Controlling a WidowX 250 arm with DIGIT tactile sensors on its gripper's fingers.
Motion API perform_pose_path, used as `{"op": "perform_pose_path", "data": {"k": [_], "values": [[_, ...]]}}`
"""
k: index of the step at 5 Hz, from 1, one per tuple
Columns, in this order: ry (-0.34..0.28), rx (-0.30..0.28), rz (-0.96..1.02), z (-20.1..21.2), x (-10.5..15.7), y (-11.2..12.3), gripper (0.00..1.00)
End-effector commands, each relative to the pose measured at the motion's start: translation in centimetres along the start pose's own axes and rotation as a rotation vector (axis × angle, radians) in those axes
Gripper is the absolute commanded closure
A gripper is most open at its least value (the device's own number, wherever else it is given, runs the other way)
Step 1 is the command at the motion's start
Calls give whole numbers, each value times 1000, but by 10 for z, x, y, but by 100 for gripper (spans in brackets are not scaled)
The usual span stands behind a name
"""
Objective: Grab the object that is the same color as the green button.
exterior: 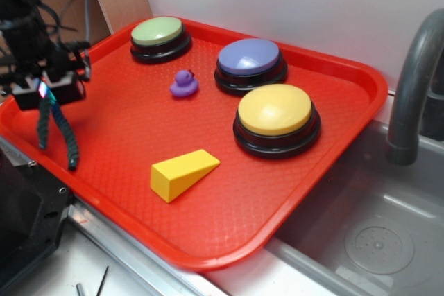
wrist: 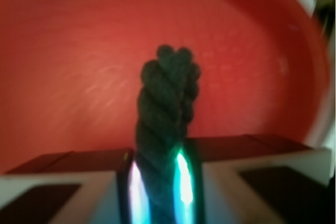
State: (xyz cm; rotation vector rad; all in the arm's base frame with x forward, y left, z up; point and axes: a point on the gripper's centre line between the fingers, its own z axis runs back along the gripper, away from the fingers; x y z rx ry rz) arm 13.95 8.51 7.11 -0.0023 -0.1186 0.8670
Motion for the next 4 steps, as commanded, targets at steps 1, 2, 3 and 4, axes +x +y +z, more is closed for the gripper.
{"op": "perform_pose_path", "data": {"k": [1,2,3,4], "values": [[-32,-10,-392,102,-7,-18,100],[-27,-102,-504,136,-17,-4,100],[-50,-96,-569,147,-19,-10,100],[-57,-84,-544,144,-14,-10,100]]}}
